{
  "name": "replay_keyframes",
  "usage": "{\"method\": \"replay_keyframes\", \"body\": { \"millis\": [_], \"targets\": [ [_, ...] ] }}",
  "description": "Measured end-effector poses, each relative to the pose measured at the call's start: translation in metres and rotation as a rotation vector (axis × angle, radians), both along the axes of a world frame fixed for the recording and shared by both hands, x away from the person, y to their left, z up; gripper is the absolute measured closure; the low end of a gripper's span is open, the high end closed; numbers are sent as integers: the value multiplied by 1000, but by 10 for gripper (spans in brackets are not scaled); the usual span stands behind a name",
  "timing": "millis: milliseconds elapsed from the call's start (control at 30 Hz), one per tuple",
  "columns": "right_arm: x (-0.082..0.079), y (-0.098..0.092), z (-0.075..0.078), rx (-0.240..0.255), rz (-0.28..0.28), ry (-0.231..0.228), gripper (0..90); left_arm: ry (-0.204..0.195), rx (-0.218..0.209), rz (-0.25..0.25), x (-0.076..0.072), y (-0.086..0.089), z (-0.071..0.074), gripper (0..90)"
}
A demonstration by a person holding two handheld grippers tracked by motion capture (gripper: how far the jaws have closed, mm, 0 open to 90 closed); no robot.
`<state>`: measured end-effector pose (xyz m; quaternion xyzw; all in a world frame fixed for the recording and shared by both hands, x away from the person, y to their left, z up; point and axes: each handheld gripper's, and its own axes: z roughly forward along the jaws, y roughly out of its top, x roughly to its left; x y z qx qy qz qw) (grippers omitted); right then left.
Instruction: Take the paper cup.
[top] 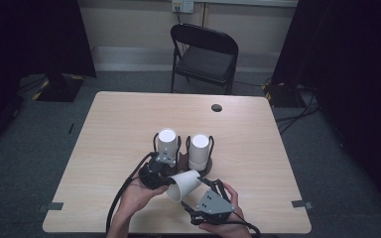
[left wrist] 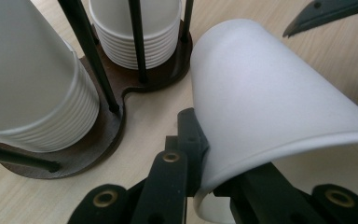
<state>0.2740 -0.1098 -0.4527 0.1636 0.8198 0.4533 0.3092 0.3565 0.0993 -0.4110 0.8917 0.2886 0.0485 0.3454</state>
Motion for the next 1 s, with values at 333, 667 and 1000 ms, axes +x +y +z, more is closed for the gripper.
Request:
{"method": "replay_keyframes", "body": {
  "millis": [333, 667, 1000],
  "targets": [
    [-1, 10, -4, -88, 10, -54, 122, 33, 36, -12, 0, -4, -1, 864],
    [1, 20, -4, -117, 47, -99, 112, 74, 8, -73, 0, -11, 2, 870],
    [2, 32, -6, -160, 52, -150, 147, 98, -26, -108, -3, -22, 1, 871]
  ]
}}
